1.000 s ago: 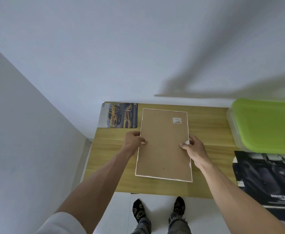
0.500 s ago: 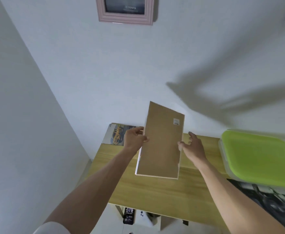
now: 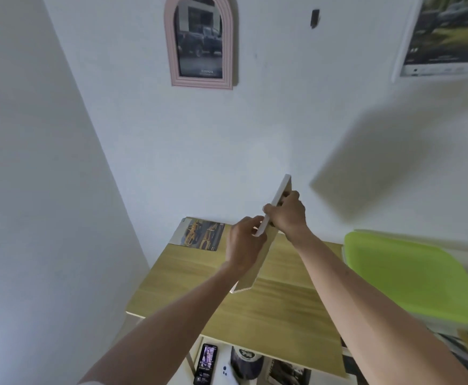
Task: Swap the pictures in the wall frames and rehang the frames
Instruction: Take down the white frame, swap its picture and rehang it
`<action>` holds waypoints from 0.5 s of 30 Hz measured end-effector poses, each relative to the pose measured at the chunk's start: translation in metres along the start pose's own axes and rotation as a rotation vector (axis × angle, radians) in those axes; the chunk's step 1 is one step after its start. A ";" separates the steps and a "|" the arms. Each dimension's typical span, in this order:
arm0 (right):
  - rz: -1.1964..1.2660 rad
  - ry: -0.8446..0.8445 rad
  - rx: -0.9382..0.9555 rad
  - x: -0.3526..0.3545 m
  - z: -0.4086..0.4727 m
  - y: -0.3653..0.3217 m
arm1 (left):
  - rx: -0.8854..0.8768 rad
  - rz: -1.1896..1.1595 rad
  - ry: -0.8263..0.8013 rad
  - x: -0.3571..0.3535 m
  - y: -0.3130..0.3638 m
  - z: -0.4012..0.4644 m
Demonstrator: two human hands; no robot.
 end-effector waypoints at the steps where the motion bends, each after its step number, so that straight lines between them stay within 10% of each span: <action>1: 0.057 -0.007 -0.035 0.008 -0.002 0.003 | -0.012 -0.034 -0.034 -0.002 0.004 -0.005; 15: 0.471 -0.048 -0.008 0.117 0.007 0.014 | 0.024 0.265 -0.098 0.013 0.030 0.056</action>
Point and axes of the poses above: each hand's wrist, its own z-axis towards the middle knuckle, its own x-axis out of the back of the hand, y = z × x, the point moved 2 cm from there along z, towards the middle knuckle, and after that the axes turned 6 degrees about y, right-handed, at the moved point
